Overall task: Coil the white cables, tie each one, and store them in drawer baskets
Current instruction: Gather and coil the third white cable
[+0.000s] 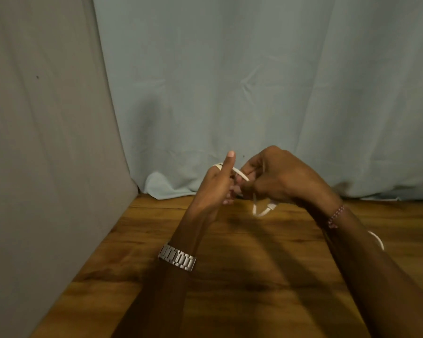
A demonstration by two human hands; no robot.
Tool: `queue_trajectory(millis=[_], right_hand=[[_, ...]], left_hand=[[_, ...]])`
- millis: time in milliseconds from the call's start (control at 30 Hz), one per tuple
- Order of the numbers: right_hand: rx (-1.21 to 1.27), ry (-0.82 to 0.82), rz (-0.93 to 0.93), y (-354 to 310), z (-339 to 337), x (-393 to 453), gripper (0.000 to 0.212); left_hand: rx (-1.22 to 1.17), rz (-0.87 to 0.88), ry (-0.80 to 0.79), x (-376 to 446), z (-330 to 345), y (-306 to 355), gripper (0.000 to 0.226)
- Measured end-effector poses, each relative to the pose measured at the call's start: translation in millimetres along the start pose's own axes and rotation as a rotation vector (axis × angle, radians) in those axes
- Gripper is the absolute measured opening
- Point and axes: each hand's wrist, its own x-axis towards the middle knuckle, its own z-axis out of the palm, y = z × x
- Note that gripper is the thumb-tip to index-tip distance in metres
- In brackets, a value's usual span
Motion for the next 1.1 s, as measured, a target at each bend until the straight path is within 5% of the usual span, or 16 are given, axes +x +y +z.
queue_trajectory(millis=[167, 500, 867, 1000, 1100], right_hand=[[0.375, -0.053, 0.052, 18.0, 39.0, -17.5, 0.006], [0.134, 0.132, -0.161, 43.7, 87.3, -20.5, 0.041], [0.303, 0.083, -0.29, 78.4, 98.9, 3.2, 0.009], [-0.082, 0.381, -0.519, 92.4, 88.8, 24.0, 0.015], [-0.072, 0.582, -0.476, 94.1, 71.3, 35.6, 0.02]], left_hand=[[-0.326, -0.016, 0.037, 4.8, -2.7, 0.0, 0.048], [-0.796, -0.052, -0.03, 8.9, -5.3, 6.9, 0.036], [-0.84, -0.078, -0.27, 4.9, -16.6, 6.9, 0.044], [-0.87, -0.093, -0.455, 2.7, -18.0, 7.2, 0.05], [-0.861, -0.125, -0.515, -0.2, -16.1, 11.3, 0.051]])
